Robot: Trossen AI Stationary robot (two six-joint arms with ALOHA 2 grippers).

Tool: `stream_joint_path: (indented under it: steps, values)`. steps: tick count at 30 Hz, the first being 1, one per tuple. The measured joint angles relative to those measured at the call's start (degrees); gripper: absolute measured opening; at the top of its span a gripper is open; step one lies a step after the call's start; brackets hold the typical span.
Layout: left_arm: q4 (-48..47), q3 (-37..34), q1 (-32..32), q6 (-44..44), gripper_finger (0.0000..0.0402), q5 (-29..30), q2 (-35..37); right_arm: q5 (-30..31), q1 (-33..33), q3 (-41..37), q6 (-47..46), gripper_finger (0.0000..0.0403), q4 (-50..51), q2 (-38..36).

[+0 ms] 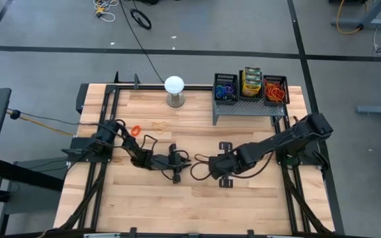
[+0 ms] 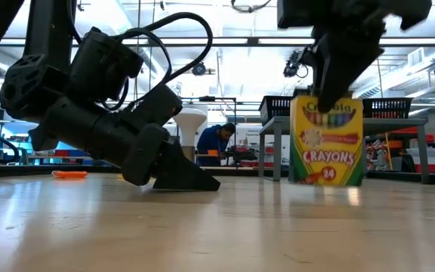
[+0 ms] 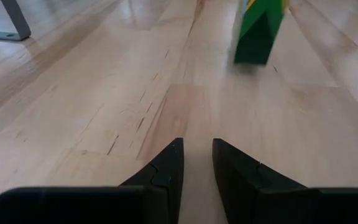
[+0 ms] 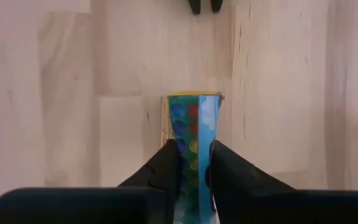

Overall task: Pick & Place Office Desk Supplies
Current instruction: Put the yellow crayon box into the middle black basket on the shelf

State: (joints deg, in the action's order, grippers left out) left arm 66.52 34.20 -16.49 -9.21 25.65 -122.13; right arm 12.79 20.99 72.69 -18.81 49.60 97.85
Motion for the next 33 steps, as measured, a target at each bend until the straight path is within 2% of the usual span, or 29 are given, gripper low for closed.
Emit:
stream_joint_path:
  steps: [4,7,12,17,21,27,33]
  values:
    - [0.4,-0.5,0.0,-0.5,0.0094,0.1,0.0,-0.3,0.1,0.1,0.7,0.0088,1.6,-4.1]
    - [0.9,-0.6,0.0,0.0,0.0094,0.2,0.0,1.3,-0.3,0.7,1.1,0.0087,6.3,-9.1]
    - [2.5,-0.6,0.2,2.4,0.0094,0.3,0.0,10.4,-3.4,7.3,7.5,0.0086,20.5,-16.7]
    - [3.6,-0.6,0.9,2.6,0.0094,0.0,0.0,15.7,-13.0,18.6,15.8,0.0087,32.4,-19.0]
    - [3.8,-0.6,0.9,3.3,0.0094,-0.2,0.1,16.8,-22.7,24.1,23.7,0.0088,38.0,-19.0]
    - [4.3,-0.6,1.0,4.8,0.0094,-0.2,0.2,16.8,-36.1,24.4,33.5,0.0088,38.4,-18.9]
    - [5.1,-0.6,1.2,4.8,0.0094,-0.2,0.3,16.9,-43.9,24.3,39.5,0.0088,37.4,-18.3]
